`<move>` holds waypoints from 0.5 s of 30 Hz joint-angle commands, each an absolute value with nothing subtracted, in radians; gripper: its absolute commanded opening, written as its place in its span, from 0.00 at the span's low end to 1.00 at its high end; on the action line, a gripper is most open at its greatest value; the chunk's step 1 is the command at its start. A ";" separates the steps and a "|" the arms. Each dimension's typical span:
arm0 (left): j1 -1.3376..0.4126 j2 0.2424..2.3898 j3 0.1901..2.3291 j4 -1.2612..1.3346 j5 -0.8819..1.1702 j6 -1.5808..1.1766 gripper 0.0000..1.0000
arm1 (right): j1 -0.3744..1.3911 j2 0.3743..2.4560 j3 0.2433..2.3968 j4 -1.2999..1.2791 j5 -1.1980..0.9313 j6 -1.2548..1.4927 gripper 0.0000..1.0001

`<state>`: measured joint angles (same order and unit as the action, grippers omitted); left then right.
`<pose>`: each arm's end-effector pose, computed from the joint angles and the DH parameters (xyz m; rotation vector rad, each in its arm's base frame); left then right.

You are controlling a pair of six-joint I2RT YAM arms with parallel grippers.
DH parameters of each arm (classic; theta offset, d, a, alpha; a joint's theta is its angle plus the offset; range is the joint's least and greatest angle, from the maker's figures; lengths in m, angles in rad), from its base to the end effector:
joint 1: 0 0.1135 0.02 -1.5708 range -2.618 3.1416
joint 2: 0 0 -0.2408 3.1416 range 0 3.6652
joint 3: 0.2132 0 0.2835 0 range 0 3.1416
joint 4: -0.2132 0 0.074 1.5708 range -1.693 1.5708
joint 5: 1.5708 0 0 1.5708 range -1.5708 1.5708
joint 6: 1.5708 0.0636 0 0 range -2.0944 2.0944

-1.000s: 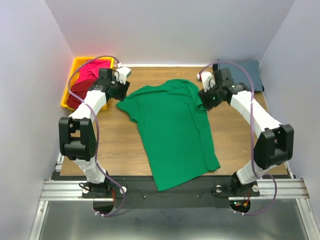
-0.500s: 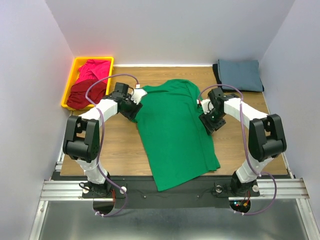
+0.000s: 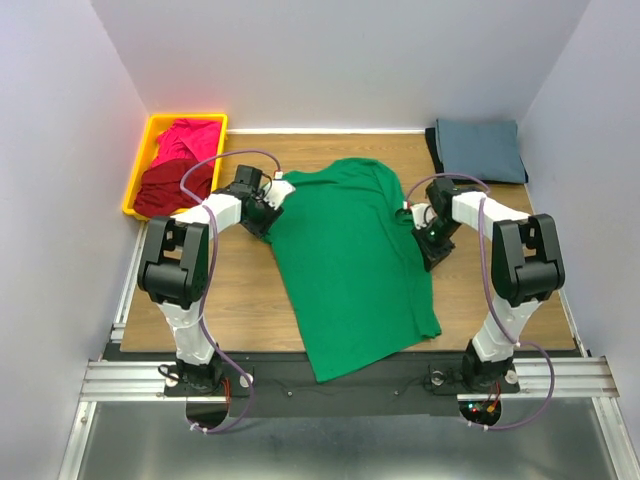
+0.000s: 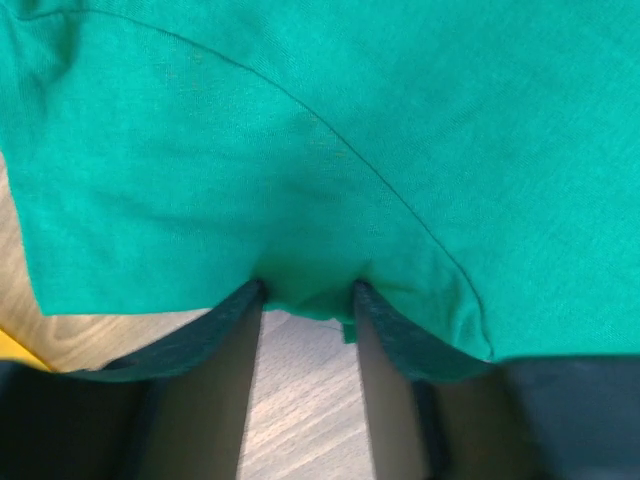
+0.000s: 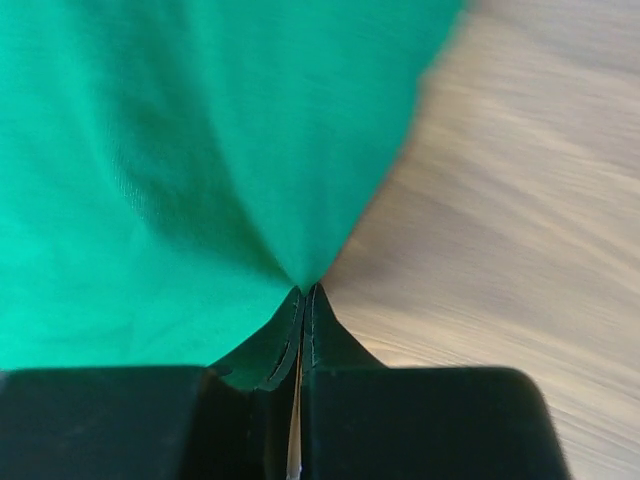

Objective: Fold and stack the t-shirts
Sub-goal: Flatten the tshirt out

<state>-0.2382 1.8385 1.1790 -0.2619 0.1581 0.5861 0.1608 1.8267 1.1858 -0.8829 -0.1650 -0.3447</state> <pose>0.4079 -0.1093 0.1144 1.0522 2.2419 -0.0489 0.3392 0.0656 0.0923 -0.7735 2.9709 0.2461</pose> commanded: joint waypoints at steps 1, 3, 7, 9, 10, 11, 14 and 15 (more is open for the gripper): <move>-0.227 1.858 1.175 -0.258 0.109 0.623 0.45 | 0.092 1.813 1.250 -0.879 -0.088 -0.405 0.01; -0.215 1.870 1.175 -0.258 0.094 0.624 0.35 | 0.078 1.809 1.269 -0.882 -0.051 -0.429 0.01; -0.210 1.913 1.187 -0.273 0.060 0.634 0.25 | 0.043 1.854 1.319 -0.874 -0.006 -0.488 0.01; -0.210 1.916 1.190 -0.282 0.060 0.638 0.23 | 0.038 1.879 1.341 -0.838 0.041 -0.512 0.01; -0.210 1.913 1.192 -0.288 0.061 0.641 0.22 | 0.037 1.894 1.345 -0.819 0.058 -0.520 0.01; -0.210 1.911 1.193 -0.302 0.064 0.643 0.22 | 0.037 1.922 1.357 -0.787 0.075 -0.531 0.01; -0.210 1.895 1.186 -0.339 0.080 0.644 0.19 | 0.038 2.006 1.400 -0.755 0.089 -0.537 0.01; -0.212 1.879 1.177 -0.371 0.098 0.643 0.17 | 0.038 2.029 1.437 -0.749 0.094 -0.535 0.01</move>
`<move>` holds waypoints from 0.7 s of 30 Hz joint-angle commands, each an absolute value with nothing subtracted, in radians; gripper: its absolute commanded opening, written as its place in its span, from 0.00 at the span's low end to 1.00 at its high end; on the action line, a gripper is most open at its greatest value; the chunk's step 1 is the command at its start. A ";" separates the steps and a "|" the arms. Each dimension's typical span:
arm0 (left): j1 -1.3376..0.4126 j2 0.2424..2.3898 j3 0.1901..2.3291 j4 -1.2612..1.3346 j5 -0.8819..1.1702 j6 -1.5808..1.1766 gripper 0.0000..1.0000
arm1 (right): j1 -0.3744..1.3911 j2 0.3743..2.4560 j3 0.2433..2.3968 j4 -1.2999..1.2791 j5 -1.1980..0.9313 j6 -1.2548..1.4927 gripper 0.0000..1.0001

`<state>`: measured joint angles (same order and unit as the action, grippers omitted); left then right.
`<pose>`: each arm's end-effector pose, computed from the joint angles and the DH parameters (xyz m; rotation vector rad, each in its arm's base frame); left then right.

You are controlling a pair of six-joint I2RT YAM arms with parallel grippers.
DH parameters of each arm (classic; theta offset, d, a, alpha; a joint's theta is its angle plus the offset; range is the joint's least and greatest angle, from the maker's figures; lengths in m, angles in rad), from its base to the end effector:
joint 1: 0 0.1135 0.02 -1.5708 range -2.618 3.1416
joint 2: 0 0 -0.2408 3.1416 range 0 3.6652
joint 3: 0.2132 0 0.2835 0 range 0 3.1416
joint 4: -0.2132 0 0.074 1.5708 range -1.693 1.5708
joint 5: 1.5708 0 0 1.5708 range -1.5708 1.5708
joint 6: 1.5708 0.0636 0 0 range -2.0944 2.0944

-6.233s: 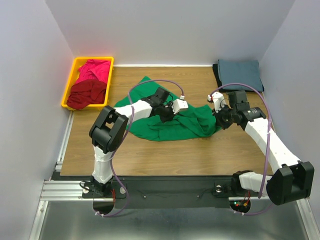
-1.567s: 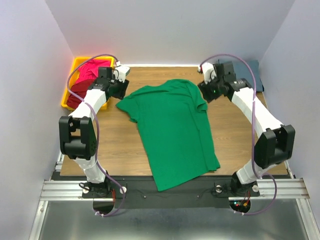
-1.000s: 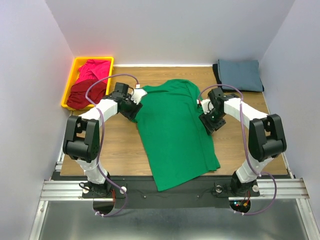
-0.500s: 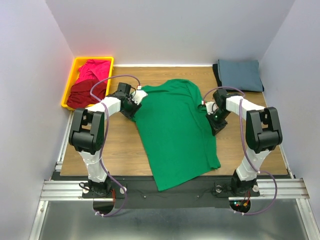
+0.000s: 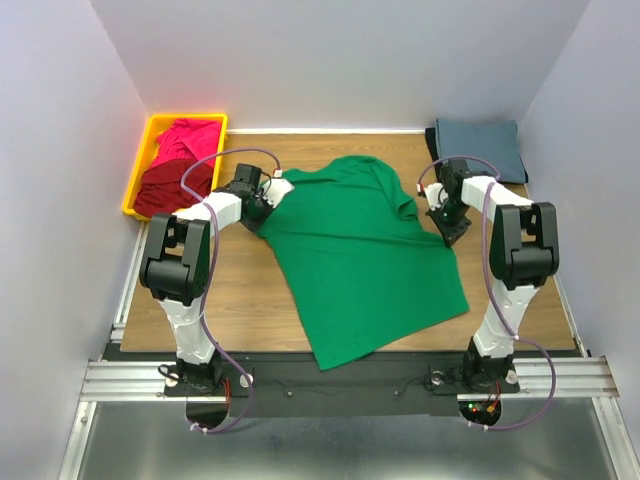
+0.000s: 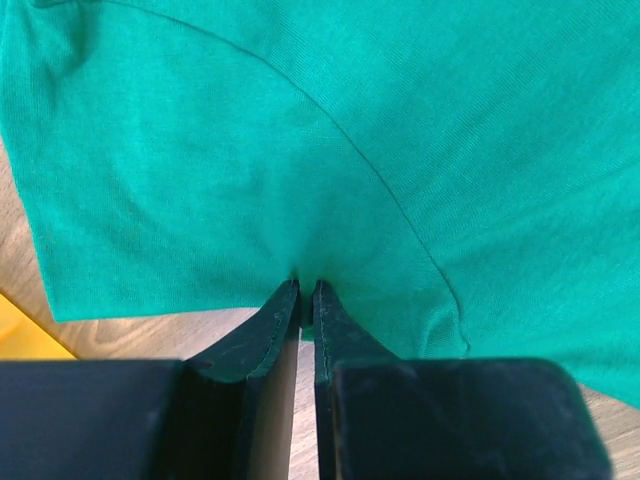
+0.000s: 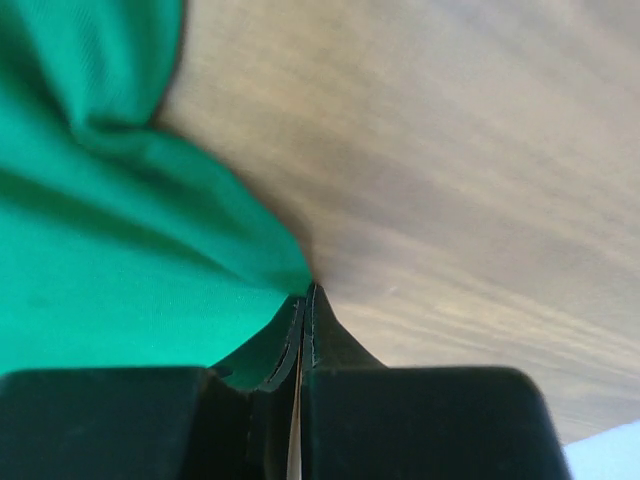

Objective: Fold and stack the t-shirts
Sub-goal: Flatten the tshirt out

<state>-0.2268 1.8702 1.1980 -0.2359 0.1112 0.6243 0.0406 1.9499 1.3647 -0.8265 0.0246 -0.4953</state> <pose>0.4170 -0.1035 0.1098 1.0631 2.2309 0.0330 0.3948 0.0145 0.0983 -0.7890 2.8849 -0.0896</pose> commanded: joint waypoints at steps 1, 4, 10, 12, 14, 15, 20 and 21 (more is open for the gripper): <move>-0.212 1.865 1.169 -0.389 0.112 0.646 0.16 | 0.038 2.049 1.457 -0.747 0.098 -0.535 0.01; -0.229 1.788 1.122 -0.437 0.138 0.667 0.12 | 0.038 2.117 1.509 -0.723 0.147 -0.549 0.01; -0.399 1.587 0.991 -0.691 0.332 0.745 0.19 | 0.038 2.137 1.661 -0.683 0.206 -0.535 0.29; -0.413 1.534 1.047 -0.742 0.421 0.724 0.42 | 0.041 2.085 1.684 -0.695 0.195 -0.522 0.54; -0.407 1.519 1.102 -0.758 0.440 0.710 0.48 | 0.040 2.027 1.690 -0.722 0.173 -0.519 0.66; -0.394 1.513 1.129 -0.758 0.440 0.690 0.52 | 0.040 1.996 1.681 -0.760 0.138 -0.518 0.68; -0.344 1.560 1.259 -0.662 0.408 0.637 0.52 | 0.061 1.806 1.583 -0.917 0.006 -0.529 0.64; -0.338 1.577 1.269 -0.641 0.379 0.635 0.52 | 0.066 1.792 1.531 -0.960 -0.029 -0.529 0.62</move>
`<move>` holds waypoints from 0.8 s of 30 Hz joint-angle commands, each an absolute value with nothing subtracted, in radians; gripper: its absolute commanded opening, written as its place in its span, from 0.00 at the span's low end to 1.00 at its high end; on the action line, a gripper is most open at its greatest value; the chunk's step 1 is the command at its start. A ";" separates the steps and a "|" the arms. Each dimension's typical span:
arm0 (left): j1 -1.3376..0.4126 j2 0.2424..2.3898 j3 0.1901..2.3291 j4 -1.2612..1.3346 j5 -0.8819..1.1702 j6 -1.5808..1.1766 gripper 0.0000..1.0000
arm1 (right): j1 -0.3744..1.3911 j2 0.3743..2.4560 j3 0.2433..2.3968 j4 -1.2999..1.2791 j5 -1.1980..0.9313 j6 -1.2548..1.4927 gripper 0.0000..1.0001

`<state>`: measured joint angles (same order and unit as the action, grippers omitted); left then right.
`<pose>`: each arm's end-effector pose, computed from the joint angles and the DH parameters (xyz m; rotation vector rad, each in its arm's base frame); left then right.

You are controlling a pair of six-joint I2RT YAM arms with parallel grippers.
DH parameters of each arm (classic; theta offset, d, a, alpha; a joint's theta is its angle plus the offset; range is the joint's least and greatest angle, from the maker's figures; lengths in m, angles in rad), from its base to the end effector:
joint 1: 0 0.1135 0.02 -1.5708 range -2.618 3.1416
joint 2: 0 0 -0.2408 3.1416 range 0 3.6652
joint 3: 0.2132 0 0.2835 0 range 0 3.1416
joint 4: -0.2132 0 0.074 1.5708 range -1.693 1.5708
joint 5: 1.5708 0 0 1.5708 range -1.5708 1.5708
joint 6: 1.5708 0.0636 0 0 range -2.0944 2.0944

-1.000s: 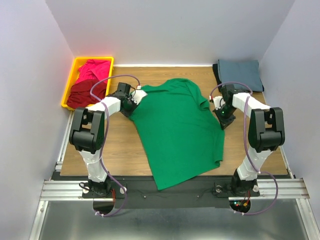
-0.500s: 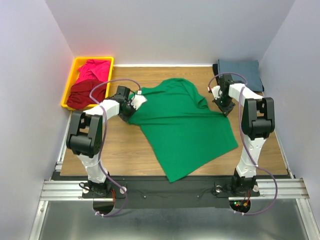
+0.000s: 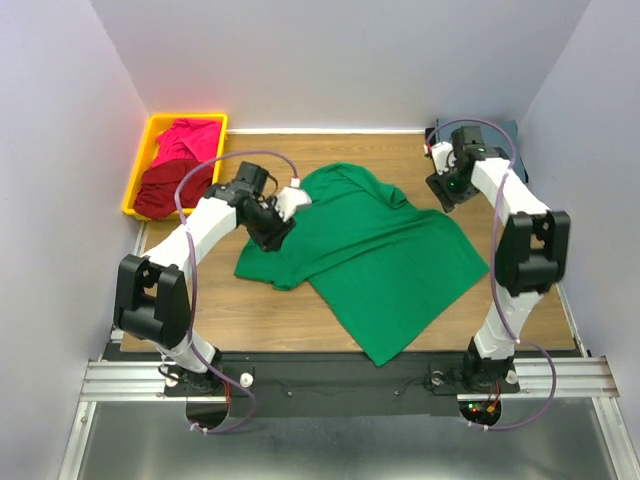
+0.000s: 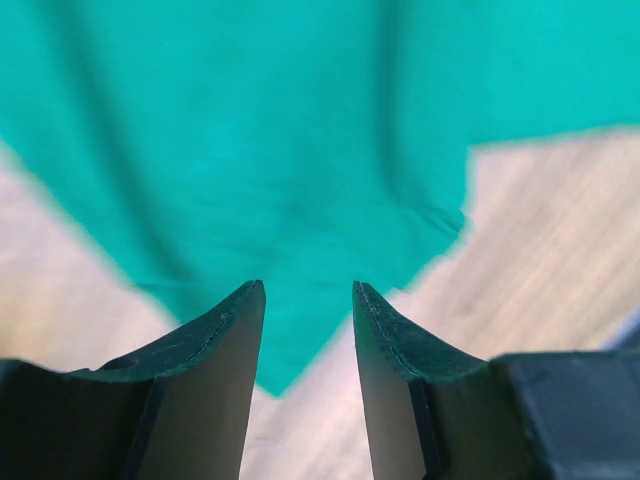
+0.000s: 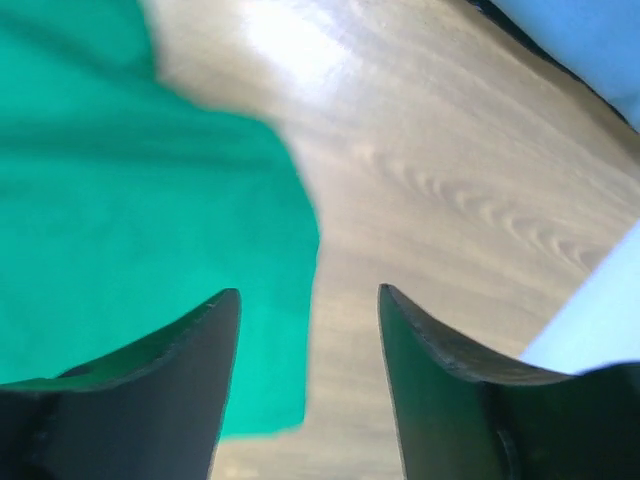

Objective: Fold and stack the t-shirts
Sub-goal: Flatten the tshirt out

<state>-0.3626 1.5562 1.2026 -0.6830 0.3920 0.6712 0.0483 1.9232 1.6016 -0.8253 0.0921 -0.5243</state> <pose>0.3325 -0.1521 0.2003 1.3702 2.1321 -0.3901 0.4412 0.0155 0.1837 -0.7475 2.6355 -0.2617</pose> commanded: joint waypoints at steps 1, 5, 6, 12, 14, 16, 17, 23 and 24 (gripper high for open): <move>-0.331 1.610 1.281 -0.596 0.365 0.621 0.52 | 0.078 1.781 1.496 -0.977 -0.043 -0.534 0.58; -0.327 1.699 1.325 -0.517 0.324 0.601 0.52 | 0.100 1.755 1.333 -0.986 -0.060 -0.535 0.52; -0.325 1.716 1.334 -0.505 0.318 0.594 0.51 | 0.098 1.764 1.307 -0.971 -0.064 -0.532 0.51; -0.322 1.842 1.396 -0.428 0.284 0.566 0.47 | 0.100 1.845 1.207 -0.861 0.023 -0.528 0.45; -0.322 1.865 1.399 -0.414 0.279 0.561 0.46 | 0.101 1.877 1.201 -0.829 0.055 -0.534 0.45; -0.318 1.911 1.407 -0.394 0.272 0.554 0.44 | 0.100 1.937 1.212 -0.779 0.106 -0.534 0.44; -0.314 1.930 1.414 -0.390 0.267 0.549 0.43 | 0.100 1.959 1.239 -0.767 0.121 -0.537 0.44; -0.207 2.106 1.538 -0.405 0.230 0.496 0.33 | 0.100 2.175 1.491 -0.687 0.245 -0.564 0.43; -0.190 2.124 1.563 -0.408 0.233 0.482 0.32 | 0.098 2.242 1.541 -0.680 0.258 -0.571 0.43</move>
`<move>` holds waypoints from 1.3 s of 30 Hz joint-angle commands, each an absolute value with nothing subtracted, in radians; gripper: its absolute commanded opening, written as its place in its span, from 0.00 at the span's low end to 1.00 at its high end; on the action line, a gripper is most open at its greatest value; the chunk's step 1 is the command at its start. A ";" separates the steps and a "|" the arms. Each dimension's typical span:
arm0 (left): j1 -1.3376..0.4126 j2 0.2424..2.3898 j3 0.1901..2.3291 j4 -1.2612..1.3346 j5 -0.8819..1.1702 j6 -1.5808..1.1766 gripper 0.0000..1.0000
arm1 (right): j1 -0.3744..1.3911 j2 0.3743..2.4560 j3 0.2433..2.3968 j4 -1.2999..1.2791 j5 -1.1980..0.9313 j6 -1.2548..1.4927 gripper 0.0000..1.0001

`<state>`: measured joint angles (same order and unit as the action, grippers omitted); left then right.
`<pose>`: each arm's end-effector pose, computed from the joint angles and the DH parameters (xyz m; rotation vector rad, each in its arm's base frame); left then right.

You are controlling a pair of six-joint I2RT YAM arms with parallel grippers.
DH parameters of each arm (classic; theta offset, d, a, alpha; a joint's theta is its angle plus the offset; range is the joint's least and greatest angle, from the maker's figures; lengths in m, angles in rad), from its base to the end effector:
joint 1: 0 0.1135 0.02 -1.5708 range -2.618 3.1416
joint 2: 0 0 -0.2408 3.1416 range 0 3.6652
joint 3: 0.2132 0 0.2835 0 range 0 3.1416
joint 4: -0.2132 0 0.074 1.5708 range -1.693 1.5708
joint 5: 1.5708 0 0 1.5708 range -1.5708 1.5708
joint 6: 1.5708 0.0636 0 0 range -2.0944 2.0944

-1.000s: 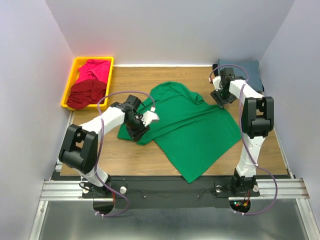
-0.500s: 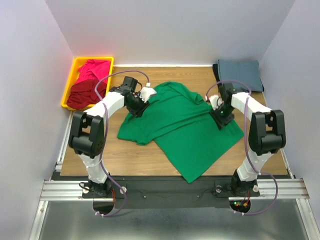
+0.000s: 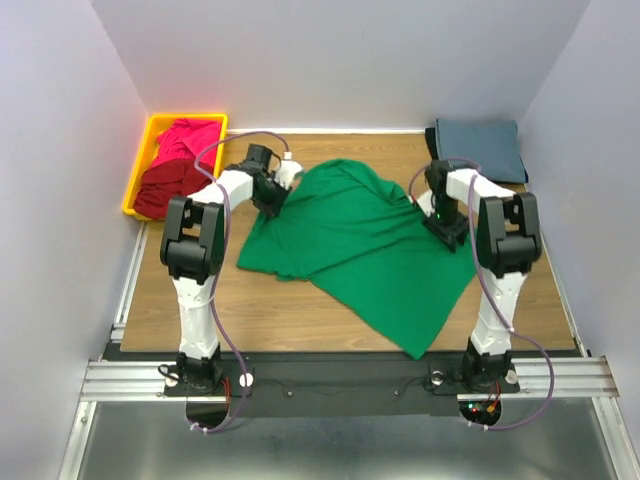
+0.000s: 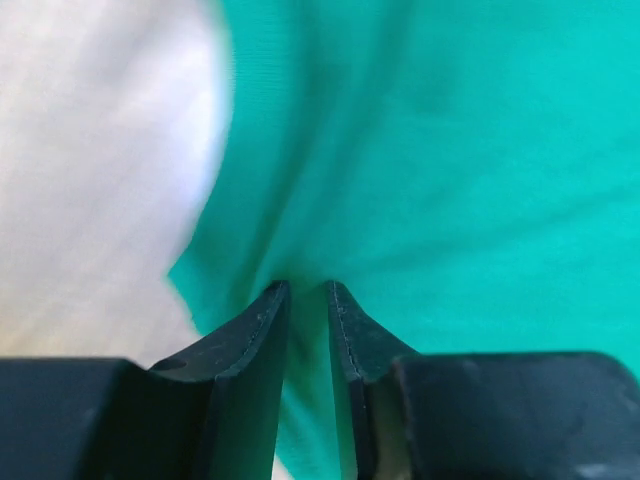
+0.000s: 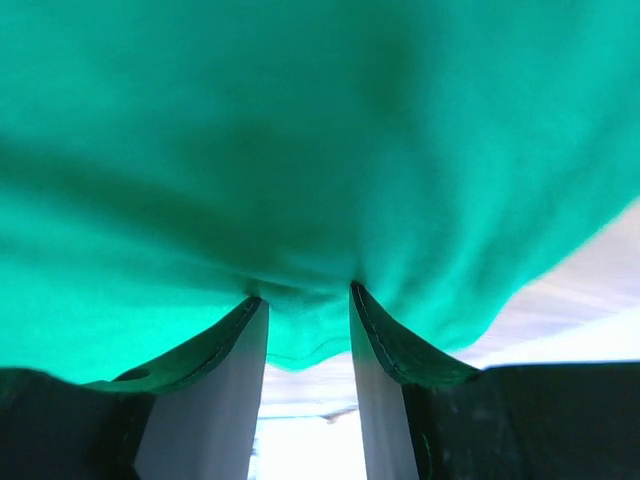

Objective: Fold and stack the t-shirts
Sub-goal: Flatten the tshirt out

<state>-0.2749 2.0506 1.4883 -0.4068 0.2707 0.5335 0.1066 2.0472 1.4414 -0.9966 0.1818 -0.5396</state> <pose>0.4517 -0.1451 0.1186 1.0814 2.2591 -0.2378 0.3871 0.0299 0.0825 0.9759 -2.9009 0.2621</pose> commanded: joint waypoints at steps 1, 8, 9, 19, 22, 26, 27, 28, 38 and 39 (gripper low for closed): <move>-0.177 2.158 1.618 -0.419 0.239 0.471 0.31 | 0.098 2.284 1.665 -0.678 0.279 -0.571 0.43; -0.147 2.137 1.776 -0.505 0.428 0.433 0.48 | 0.109 2.372 1.994 -0.706 0.302 -0.575 0.50; -0.147 2.111 1.772 -0.509 0.445 0.445 0.51 | 0.112 2.332 1.974 -0.722 0.285 -0.575 0.52; -0.158 1.663 1.393 -0.603 0.451 0.708 0.56 | 0.244 1.772 1.432 -0.888 -0.057 -0.568 0.55; -0.163 1.606 1.264 -0.604 0.419 0.797 0.55 | 0.314 1.709 1.313 -0.893 -0.104 -0.517 0.53; -0.190 1.552 1.113 -0.533 0.350 0.891 0.54 | 0.373 1.712 1.229 -0.862 -0.123 -0.463 0.50; -0.207 1.545 1.094 -0.522 0.328 0.925 0.54 | 0.379 1.712 1.214 -0.845 -0.127 -0.457 0.50; -0.212 1.537 1.076 -0.506 0.316 0.937 0.54 | 0.385 1.710 1.201 -0.835 -0.127 -0.451 0.50; -0.288 1.617 0.945 -0.296 0.172 1.028 0.55 | 0.416 1.749 1.039 -0.730 -0.063 -0.428 0.50; -0.293 1.638 0.939 -0.282 0.157 1.031 0.55 | 0.416 1.753 1.026 -0.720 -0.051 -0.429 0.50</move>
